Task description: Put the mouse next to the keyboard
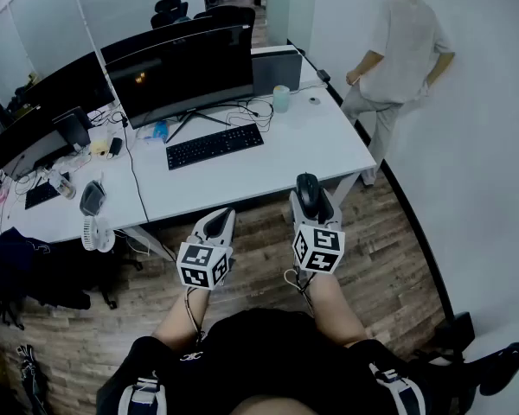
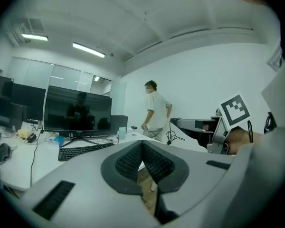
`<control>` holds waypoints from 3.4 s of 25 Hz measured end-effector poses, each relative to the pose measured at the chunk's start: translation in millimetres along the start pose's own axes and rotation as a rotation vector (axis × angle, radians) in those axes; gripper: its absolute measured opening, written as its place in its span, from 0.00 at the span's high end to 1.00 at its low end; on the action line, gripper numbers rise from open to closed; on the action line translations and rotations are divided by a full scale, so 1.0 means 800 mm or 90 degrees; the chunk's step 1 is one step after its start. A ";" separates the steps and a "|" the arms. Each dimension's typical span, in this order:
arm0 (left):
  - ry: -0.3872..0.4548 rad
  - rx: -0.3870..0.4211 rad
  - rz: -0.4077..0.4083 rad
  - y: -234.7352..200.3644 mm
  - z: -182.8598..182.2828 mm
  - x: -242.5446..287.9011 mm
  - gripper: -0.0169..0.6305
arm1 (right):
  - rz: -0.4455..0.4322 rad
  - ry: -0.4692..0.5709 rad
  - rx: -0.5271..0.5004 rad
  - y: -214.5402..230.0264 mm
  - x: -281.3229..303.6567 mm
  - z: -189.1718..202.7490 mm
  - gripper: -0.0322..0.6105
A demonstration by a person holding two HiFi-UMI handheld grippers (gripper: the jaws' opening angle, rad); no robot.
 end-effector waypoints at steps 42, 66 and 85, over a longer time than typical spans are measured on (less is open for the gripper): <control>0.025 0.002 -0.005 0.049 -0.005 0.053 0.95 | -0.034 0.006 -0.018 0.064 -0.001 0.002 0.50; -0.001 0.000 0.027 -0.008 -0.014 0.287 0.95 | -0.042 -0.016 0.005 0.165 0.198 0.012 0.50; -0.012 -0.017 -0.012 -0.150 -0.068 0.525 0.95 | -0.106 -0.022 0.008 0.208 0.489 -0.019 0.50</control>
Point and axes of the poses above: the fingertips, and each gripper's own axes: x forward along the fingers, y to its right, z out of its underside, the point moved 6 cm from there along -x, backward along the fingers, and after that the axes turned 3 degrees about y, right-handed, at the moved point
